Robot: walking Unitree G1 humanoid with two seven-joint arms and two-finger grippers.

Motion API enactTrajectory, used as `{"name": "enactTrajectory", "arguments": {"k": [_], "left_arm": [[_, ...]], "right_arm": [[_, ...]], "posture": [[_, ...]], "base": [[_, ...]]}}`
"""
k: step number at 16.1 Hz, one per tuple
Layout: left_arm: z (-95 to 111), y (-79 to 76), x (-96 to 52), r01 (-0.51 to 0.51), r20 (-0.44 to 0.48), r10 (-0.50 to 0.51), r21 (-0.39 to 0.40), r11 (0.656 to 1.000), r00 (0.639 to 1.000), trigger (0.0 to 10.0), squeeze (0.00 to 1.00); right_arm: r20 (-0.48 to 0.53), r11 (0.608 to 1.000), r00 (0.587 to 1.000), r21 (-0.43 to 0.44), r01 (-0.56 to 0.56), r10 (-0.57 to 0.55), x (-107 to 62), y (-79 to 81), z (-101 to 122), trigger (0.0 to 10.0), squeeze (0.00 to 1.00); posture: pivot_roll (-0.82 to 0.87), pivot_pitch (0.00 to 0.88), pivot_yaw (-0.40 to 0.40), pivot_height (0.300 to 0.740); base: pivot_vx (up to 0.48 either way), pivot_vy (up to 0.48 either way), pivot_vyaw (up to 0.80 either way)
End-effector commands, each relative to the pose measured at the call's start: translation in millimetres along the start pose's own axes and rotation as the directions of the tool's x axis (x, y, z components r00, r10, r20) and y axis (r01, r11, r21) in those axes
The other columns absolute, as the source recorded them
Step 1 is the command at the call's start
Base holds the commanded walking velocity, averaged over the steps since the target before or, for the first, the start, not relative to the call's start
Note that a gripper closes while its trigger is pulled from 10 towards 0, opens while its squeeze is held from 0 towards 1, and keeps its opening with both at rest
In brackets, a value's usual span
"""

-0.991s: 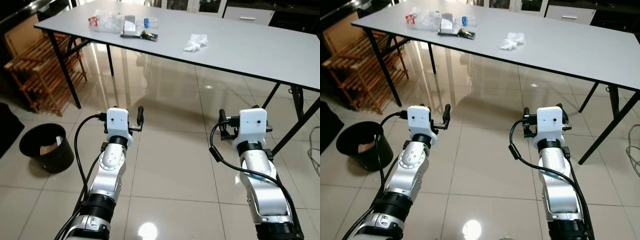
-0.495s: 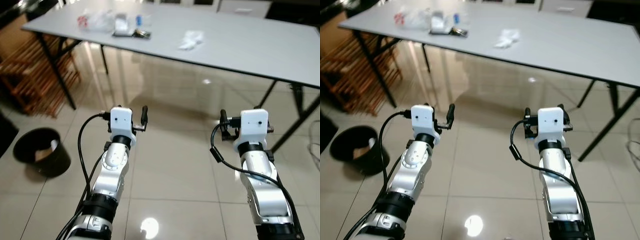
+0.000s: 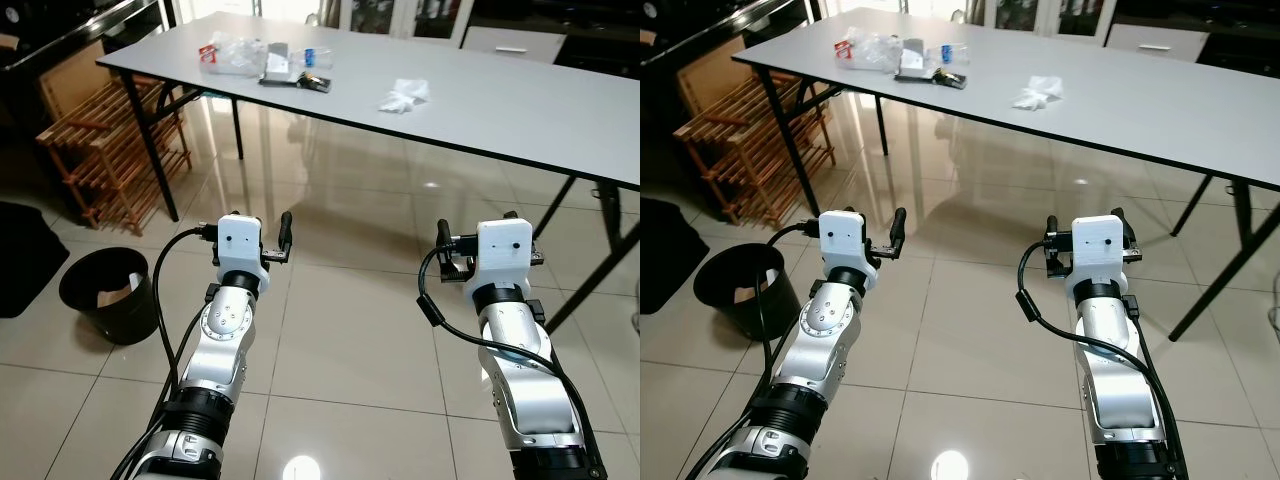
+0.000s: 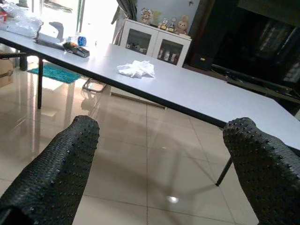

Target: Picking trash to rubbish bin

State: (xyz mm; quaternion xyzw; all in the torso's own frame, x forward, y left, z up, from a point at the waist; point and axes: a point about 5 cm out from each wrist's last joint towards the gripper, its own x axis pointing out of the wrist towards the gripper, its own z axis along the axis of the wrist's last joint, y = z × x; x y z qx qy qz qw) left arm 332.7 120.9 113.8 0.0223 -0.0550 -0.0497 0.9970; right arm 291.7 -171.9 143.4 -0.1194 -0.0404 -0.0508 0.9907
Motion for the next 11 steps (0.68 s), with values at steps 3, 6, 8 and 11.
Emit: {"name": "enactTrajectory", "arguments": {"k": [3, 6, 8, 11], "left_arm": [[-0.2, -2.1, -0.6, 0.009, -0.005, -0.009, 0.008, 1.0, 1.0, 10.0, 0.0], [-1.7, -2.6, -1.0, 0.006, -0.012, -0.006, 0.011, 1.0, 1.0, 10.0, 0.0], [-1.8, -2.6, -1.3, 0.006, -0.013, -0.005, 0.012, 1.0, 1.0, 10.0, 0.0], [-2.2, -2.9, -1.5, 0.003, -0.013, -0.003, 0.011, 1.0, 1.0, 10.0, 0.0]], "right_arm": [[-0.006, 1.0, 1.0, -0.003, 0.012, -0.012, -1.9, -2.2, -2.6, 10.0, 0.0], [-0.009, 1.0, 1.0, -0.004, 0.012, -0.012, -2.5, -2.4, -3.5, 10.0, 0.0], [-0.011, 1.0, 1.0, -0.005, 0.012, -0.012, -2.7, -2.6, -3.8, 10.0, 0.0], [-0.013, 1.0, 1.0, -0.005, 0.01, -0.01, -2.7, -2.1, -4.4, 10.0, 0.0]], "posture": [[-0.07, 0.033, 0.001, 0.74], [-0.07, 0.036, 0.001, 0.74], [-0.07, 0.036, 0.001, 0.74], [-0.07, 0.036, 0.001, 0.74]], "base": [[0.0, 0.0, 0.0], [0.0, 0.0, 0.0], [0.0, 0.0, 0.0], [0.0, 0.0, 0.0]]}}
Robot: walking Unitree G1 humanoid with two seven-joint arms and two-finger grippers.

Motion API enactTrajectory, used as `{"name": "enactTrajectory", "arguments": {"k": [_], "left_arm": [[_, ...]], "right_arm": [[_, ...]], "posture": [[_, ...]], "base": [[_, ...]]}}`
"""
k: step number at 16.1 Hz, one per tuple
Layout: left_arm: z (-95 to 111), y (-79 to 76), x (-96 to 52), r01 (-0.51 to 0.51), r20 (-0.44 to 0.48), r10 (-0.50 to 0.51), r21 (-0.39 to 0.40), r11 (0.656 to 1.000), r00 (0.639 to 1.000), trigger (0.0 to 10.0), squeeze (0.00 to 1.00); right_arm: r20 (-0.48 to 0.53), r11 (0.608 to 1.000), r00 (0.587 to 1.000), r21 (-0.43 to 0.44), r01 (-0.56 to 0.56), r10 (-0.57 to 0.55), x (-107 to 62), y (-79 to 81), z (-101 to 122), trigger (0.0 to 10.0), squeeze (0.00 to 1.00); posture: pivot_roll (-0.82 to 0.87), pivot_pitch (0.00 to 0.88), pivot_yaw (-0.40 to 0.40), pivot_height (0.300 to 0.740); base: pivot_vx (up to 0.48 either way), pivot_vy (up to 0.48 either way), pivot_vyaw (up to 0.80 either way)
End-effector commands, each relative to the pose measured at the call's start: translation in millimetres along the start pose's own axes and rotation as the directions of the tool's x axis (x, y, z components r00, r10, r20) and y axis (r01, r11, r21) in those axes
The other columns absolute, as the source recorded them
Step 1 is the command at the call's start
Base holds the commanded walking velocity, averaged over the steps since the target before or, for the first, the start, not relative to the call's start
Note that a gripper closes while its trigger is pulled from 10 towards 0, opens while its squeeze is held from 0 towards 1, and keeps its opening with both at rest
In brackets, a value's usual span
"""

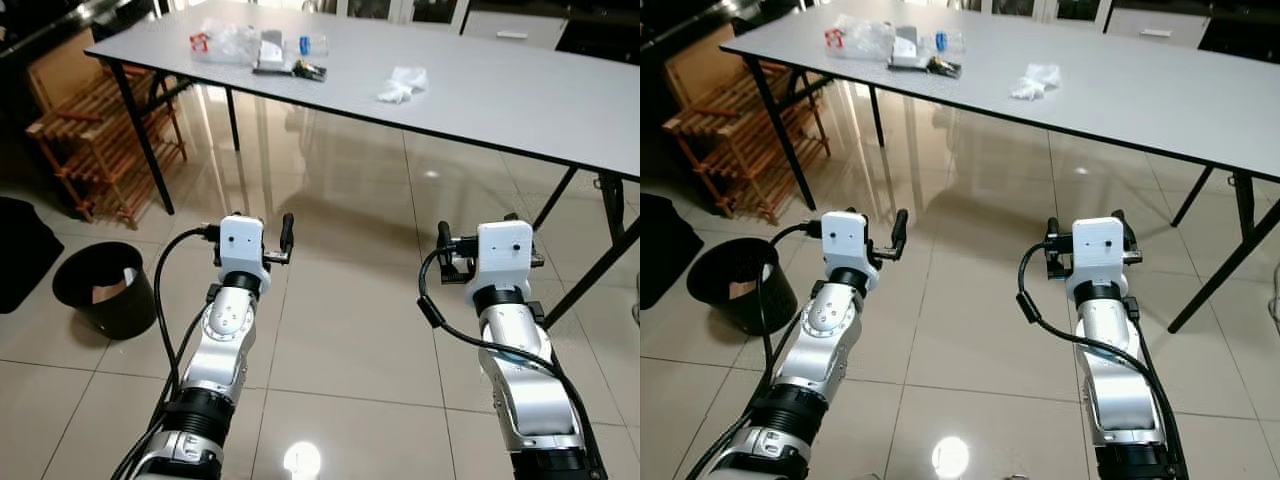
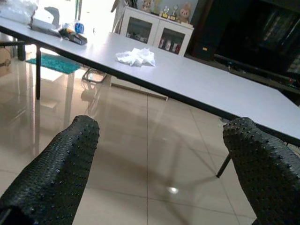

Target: Picking trash to rubbish bin

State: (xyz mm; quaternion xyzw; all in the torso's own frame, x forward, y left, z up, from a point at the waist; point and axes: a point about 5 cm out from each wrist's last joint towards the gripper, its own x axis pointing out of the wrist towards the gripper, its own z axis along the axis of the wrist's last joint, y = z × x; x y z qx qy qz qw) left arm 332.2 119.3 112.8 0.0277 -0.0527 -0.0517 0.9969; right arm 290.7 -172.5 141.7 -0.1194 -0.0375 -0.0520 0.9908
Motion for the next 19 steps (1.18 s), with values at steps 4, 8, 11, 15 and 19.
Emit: {"name": "enactTrajectory", "arguments": {"k": [4, 8, 11, 15, 19], "left_arm": [[-1.0, -1.7, -0.8, -0.018, -0.008, 0.018, -0.002, 1.0, 1.0, 10.0, 0.0], [-2.2, -4.6, -0.4, 0.012, -0.019, -0.013, -0.017, 1.0, 1.0, 10.0, 0.0], [-0.2, -5.9, 1.5, 0.021, -0.014, -0.021, -0.018, 1.0, 1.0, 10.0, 0.0], [1.5, -6.7, 1.8, 0.048, -0.004, -0.048, -0.033, 0.998, 0.999, 10.0, 0.0], [3.3, -10.1, 1.5, 0.082, 0.012, -0.082, -0.041, 0.996, 0.997, 10.0, 0.0]], "right_arm": [[-0.009, 1.0, 1.0, -0.004, 0.007, -0.007, -2.3, -1.3, -3.4, 10.0, 0.0], [-0.008, 1.0, 1.0, -0.003, 0.008, -0.008, -2.1, -1.4, -2.9, 10.0, 0.0], [-0.004, 1.0, 1.0, 0.0, 0.006, -0.006, -0.5, -0.4, -1.6, 10.0, 0.0], [-0.001, 1.0, 1.0, 0.003, 0.011, -0.011, 1.2, -1.0, -1.3, 10.0, 0.0], [0.007, 1.0, 1.0, 0.013, 0.025, -0.025, -0.3, -2.6, -0.3, 10.0, 0.0]], "posture": [[-0.07, 0.036, 0.001, 0.74], [-0.07, 0.037, 0.001, 0.74], [-0.07, 0.034, 0.0, 0.74], [-0.07, 0.038, 0.003, 0.74], [-0.07, 0.03, 0.01, 0.74]], "base": [[0.0, 0.0, 0.0], [0.0, 0.0, 0.0], [0.0, 0.0, 0.0], [0.0, 0.0, 0.0], [0.109, 0.0, 0.0]]}}
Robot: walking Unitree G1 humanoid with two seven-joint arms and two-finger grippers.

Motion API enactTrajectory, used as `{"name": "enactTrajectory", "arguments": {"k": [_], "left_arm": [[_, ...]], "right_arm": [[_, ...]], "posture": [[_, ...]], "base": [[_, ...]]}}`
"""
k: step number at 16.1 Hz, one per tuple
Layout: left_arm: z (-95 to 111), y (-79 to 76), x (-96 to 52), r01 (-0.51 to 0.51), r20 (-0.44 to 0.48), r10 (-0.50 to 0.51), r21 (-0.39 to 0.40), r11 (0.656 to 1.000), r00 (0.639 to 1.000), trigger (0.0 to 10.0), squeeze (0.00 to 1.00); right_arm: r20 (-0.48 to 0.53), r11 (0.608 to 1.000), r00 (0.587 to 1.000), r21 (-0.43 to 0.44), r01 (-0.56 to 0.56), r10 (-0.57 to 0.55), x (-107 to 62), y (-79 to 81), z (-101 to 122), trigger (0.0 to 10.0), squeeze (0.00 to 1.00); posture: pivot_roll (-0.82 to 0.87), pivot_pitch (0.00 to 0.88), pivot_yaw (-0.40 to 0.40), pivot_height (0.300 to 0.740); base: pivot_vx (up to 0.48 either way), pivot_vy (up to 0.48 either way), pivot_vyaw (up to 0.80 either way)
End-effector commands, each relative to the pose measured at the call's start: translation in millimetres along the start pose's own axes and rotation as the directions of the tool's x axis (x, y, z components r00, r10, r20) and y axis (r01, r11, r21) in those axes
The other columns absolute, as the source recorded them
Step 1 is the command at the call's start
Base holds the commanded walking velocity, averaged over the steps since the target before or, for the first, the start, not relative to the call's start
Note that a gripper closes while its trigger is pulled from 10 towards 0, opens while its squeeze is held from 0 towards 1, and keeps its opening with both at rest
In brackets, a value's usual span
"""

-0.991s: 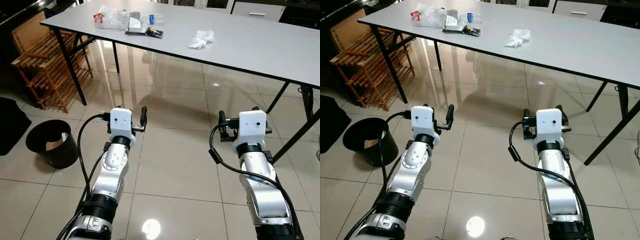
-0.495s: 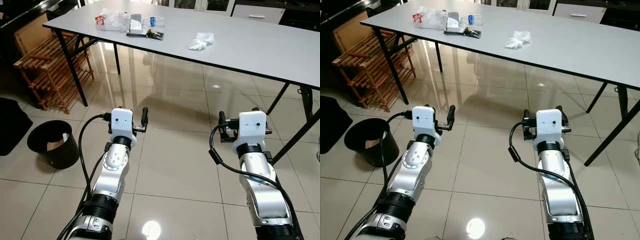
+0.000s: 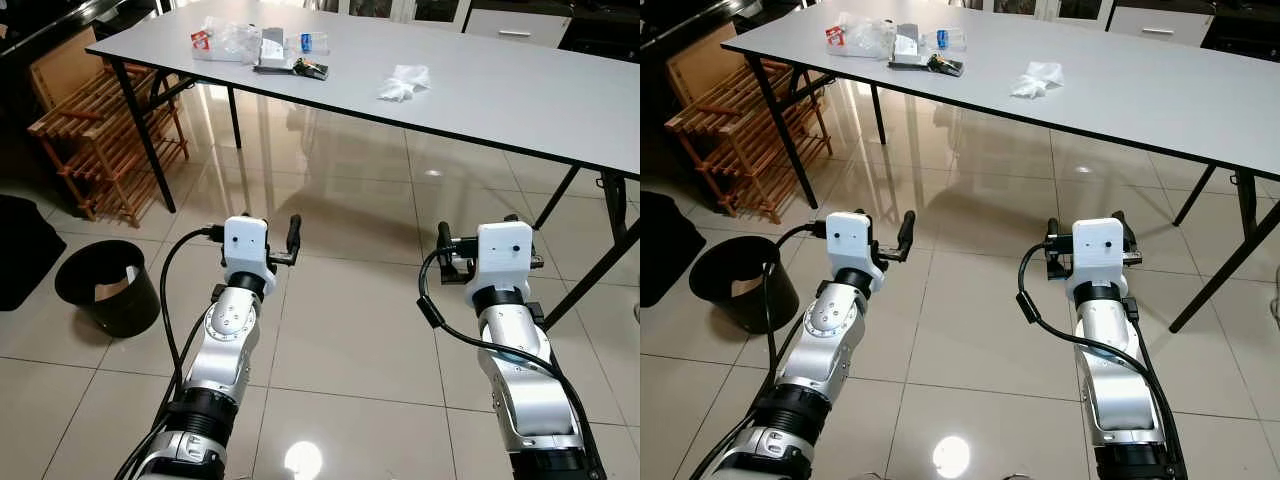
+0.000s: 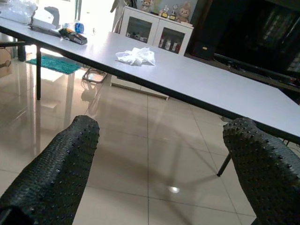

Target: Picking trash to rubbish bin

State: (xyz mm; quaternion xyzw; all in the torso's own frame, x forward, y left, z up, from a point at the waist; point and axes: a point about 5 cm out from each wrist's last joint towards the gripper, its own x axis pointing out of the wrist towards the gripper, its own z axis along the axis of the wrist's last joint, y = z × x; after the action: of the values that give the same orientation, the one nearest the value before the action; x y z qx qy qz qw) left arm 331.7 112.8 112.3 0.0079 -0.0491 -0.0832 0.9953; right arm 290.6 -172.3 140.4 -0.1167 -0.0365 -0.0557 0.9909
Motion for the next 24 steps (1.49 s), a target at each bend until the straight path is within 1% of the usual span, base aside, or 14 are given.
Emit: {"name": "enactTrajectory", "arguments": {"k": [1, 13, 20, 24], "left_arm": [[3.8, -4.6, 2.1, 0.029, 0.016, -0.029, -0.002, 1.0, 0.999, 10.0, 0.0], [4.0, -12.8, 6.0, 0.077, 0.016, -0.077, -0.006, 0.997, 0.997, 10.0, 0.0], [6.2, -14.7, 6.6, 0.098, 0.029, -0.099, 0.006, 0.995, 0.995, 10.0, 0.0], [20.1, -13.2, 11.8, 0.1, 0.072, -0.1, 0.006, 0.995, 0.992, 10.0, 0.0]], "right_arm": [[0.01, 1.0, 1.0, 0.007, 0.021, -0.021, -0.2, -3.5, 0.5, 10.0, 0.0], [0.008, 0.998, 0.998, 0.001, 0.055, -0.055, -2.9, -7.7, -1.5, 10.0, 0.0], [0.036, 0.993, 0.993, -0.021, 0.112, -0.112, -6.5, -16.2, 2.8, 10.0, 0.0], [0.057, 0.991, 0.991, -0.043, 0.125, -0.123, -9.6, -24.2, 7.3, 10.0, 0.0]], "posture": [[-0.07, 0.028, 0.013, 0.74], [-0.11, 0.018, 0.036, 0.74], [-0.12, 0.023, 0.044, 0.74], [-0.12, 0.026, 0.045, 0.74]], "base": [[0.48, 0.0, 0.0], [0.48, 0.0, 0.0], [0.48, 0.0, 0.0], [0.48, 0.0, 0.0]]}}
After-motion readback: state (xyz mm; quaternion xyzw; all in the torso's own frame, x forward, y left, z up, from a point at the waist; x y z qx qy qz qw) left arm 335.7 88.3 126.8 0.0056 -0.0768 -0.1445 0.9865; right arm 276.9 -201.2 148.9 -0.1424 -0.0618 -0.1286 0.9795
